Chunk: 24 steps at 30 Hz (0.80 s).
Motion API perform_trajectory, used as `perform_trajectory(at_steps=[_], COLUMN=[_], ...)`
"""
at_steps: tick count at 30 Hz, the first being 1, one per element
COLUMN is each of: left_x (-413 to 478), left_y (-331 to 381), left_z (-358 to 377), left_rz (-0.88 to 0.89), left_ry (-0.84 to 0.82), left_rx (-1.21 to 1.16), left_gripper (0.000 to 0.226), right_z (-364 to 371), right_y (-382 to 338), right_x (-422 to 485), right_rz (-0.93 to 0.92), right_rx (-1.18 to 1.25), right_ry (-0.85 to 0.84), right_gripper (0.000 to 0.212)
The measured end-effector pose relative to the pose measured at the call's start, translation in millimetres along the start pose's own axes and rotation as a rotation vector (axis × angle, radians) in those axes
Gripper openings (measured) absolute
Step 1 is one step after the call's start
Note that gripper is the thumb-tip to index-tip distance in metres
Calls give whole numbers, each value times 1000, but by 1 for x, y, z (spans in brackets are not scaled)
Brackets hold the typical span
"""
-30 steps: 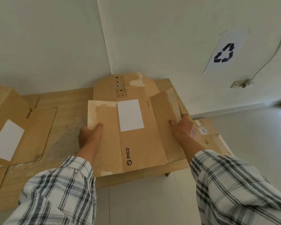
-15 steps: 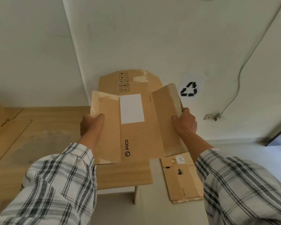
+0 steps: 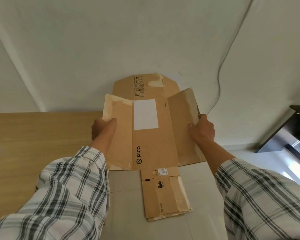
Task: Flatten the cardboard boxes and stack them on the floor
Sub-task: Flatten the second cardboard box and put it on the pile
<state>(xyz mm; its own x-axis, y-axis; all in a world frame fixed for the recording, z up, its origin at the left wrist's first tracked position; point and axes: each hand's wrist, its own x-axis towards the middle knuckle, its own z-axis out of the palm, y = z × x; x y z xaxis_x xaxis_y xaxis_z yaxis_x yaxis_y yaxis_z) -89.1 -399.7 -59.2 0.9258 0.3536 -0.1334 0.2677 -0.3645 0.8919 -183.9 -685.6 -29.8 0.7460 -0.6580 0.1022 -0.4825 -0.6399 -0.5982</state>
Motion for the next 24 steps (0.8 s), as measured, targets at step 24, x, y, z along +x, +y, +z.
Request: perform_trajectory(at_steps=[24], left_x=[21], left_y=[-403], left_z=[462], left_rz=[-198], left_ry=[-6], left_rx=[169], left_gripper=[24], right_z=[381], right_y=[472], right_x=[151], right_rz=[113], right_rx=[-68], right_ry=[-197], right_gripper=[36])
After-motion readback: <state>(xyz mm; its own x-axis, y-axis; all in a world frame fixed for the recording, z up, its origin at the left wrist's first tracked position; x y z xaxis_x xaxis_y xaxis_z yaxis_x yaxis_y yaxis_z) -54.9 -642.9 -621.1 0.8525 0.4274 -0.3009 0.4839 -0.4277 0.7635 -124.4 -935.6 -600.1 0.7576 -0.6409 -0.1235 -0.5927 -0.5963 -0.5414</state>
